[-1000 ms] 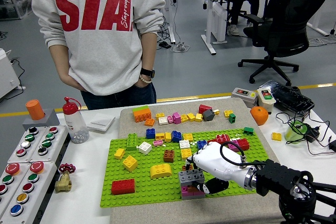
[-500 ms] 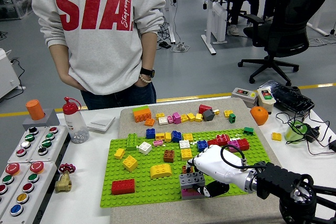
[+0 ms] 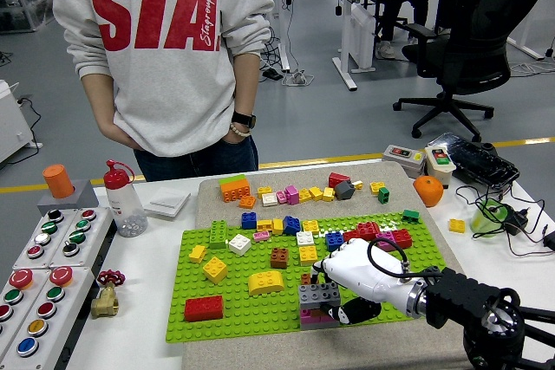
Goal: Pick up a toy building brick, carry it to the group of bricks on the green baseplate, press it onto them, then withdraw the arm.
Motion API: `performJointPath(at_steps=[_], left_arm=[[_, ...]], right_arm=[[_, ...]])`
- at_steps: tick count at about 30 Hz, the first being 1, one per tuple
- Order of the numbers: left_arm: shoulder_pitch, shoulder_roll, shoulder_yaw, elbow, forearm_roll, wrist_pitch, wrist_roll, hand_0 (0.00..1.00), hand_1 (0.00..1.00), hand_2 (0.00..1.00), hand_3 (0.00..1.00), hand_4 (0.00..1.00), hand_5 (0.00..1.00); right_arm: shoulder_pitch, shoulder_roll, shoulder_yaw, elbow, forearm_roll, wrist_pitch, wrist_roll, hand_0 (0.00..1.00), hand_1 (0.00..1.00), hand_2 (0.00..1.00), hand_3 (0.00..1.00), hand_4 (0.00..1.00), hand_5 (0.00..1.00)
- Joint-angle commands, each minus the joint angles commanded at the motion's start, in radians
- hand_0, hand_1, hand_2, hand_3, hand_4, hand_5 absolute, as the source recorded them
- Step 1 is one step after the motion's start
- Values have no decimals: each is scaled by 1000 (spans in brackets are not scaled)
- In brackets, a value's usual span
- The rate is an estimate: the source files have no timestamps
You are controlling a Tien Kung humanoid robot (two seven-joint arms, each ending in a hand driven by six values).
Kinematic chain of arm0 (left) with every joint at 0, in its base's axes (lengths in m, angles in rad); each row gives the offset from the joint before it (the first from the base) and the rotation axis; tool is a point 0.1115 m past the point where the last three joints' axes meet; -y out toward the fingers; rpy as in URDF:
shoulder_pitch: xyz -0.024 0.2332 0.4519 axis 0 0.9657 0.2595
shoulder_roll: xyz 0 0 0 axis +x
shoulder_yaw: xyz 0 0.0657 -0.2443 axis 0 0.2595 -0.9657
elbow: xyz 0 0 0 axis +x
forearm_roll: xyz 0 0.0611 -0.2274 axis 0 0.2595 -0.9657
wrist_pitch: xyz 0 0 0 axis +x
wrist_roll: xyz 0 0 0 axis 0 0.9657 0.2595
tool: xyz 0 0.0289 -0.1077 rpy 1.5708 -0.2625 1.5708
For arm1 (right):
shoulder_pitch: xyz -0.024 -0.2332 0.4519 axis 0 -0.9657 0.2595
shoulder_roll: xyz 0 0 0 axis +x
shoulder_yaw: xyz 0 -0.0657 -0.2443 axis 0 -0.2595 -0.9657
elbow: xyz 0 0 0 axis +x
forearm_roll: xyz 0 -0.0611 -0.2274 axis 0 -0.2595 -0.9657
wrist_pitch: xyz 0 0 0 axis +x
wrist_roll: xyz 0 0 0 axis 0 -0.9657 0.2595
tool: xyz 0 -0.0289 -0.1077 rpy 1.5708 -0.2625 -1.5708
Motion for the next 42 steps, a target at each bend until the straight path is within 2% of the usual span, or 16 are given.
performJointPath(at_steps=[42], left_arm=[[1, 1, -2, 0, 5, -1, 1, 629, 593, 607, 401, 304, 933]], right_arm=[[-12, 7, 10, -7, 5, 6, -2, 485, 478, 500, 522, 537, 249]])
